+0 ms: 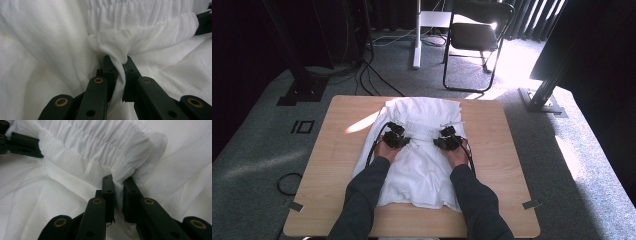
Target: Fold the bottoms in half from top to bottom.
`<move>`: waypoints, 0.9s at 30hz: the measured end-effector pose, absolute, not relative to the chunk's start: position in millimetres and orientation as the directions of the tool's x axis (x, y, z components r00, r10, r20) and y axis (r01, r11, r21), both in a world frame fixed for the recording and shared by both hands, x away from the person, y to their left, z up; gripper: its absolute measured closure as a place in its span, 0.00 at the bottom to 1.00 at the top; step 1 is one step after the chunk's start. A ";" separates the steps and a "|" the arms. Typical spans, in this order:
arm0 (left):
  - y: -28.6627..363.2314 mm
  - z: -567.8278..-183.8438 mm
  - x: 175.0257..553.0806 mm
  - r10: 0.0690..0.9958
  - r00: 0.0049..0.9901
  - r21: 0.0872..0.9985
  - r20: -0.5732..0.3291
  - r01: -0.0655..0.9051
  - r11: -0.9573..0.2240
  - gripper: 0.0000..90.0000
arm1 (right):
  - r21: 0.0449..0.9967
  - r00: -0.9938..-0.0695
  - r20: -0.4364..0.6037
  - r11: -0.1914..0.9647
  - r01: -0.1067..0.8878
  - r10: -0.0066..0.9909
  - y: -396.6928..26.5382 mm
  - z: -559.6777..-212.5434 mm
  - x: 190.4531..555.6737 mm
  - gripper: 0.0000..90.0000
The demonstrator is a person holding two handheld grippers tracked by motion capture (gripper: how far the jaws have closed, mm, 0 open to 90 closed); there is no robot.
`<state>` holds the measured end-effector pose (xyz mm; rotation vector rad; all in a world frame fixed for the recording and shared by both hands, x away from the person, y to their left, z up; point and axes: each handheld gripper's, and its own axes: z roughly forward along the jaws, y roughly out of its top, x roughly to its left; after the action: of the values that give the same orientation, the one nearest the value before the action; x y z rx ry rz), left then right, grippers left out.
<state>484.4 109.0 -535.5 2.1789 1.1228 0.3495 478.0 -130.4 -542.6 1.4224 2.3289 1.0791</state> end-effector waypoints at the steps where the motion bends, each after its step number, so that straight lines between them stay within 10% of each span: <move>1: 109.7 -534.3 484.0 0.801 0.596 0.660 -0.057 0.625 -0.418 0.95 | 0.671 -0.515 0.216 0.257 0.695 0.829 -133.4 -541.0 479.4 0.91; 17: 138.0 -389.4 380.7 0.682 0.731 0.919 -0.015 0.279 -0.278 0.96 | 0.933 -0.641 0.050 0.193 0.303 0.766 -167.6 -393.3 390.5 0.91; 27: 144.5 -457.6 350.5 0.664 0.743 0.847 -0.088 0.407 -0.343 0.96 | 0.884 -0.679 0.105 0.245 0.399 0.727 -163.6 -450.5 351.9 0.91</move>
<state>350.5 144.5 -457.6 1.9818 0.8128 0.3369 351.9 -163.6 -450.5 1.0387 2.1965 1.4088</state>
